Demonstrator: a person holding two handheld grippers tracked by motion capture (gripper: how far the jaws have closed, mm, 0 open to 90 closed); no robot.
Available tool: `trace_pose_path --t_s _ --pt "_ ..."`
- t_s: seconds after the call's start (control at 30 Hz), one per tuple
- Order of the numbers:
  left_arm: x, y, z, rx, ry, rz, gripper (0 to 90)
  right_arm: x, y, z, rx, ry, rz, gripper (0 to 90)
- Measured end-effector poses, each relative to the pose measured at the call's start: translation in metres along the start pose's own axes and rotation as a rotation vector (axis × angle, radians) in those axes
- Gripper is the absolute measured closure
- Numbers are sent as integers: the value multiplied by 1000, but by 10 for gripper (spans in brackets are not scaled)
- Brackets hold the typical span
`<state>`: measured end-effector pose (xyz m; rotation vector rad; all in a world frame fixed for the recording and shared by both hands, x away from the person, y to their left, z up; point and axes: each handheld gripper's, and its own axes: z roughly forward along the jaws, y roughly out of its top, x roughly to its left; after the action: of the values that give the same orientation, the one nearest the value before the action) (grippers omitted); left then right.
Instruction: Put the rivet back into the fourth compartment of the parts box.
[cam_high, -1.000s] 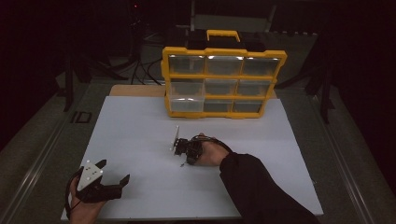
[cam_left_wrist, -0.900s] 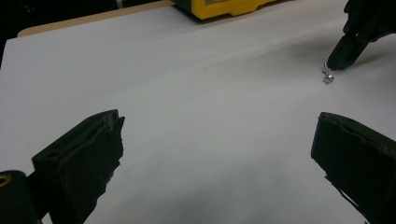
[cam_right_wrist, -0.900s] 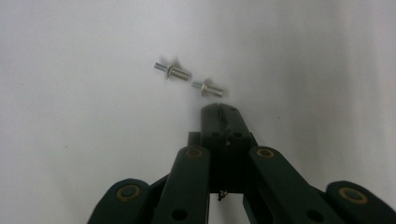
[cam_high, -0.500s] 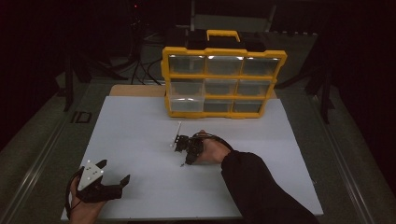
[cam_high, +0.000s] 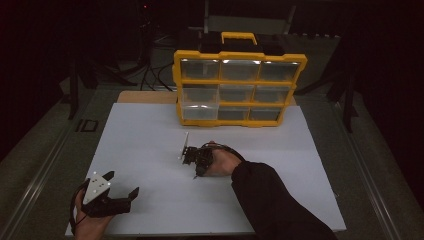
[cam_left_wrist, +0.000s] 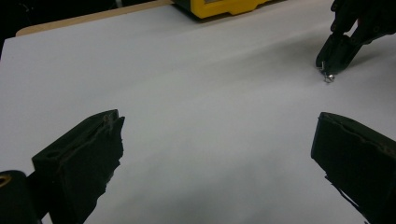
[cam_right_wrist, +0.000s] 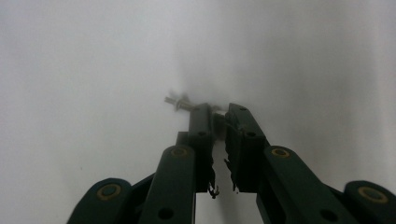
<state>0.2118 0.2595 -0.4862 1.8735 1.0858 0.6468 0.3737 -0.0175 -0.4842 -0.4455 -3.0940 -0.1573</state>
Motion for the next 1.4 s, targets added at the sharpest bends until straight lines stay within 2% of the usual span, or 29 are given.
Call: trace_pose_path --t_s 0.23,0.4,0.63,0.87,1.17,1.3,1.37,1.4 --pt "0 0 0 0 0 0 28 0 -2 -4 -21 -8 -2 812" --pt "0 0 0 1 1 -2 28 1 -5 -13 -37 -29 -12 812" --pt "0 0 0 2 2 -4 28 -8 -13 -37 -111 -45 12 812" --pt "0 0 0 1 3 -3 28 -15 -21 -69 -222 -71 48 812" --pt "0 0 0 0 5 -3 28 -22 -32 -105 -439 -119 92 813" --pt "0 0 0 0 5 -3 28 -25 -38 -117 -523 -156 118 813" --pt "0 0 0 0 5 -2 28 -25 -39 -119 -539 -167 126 813" --pt "0 0 0 0 5 -2 28 -27 -41 -124 -581 -180 137 813"
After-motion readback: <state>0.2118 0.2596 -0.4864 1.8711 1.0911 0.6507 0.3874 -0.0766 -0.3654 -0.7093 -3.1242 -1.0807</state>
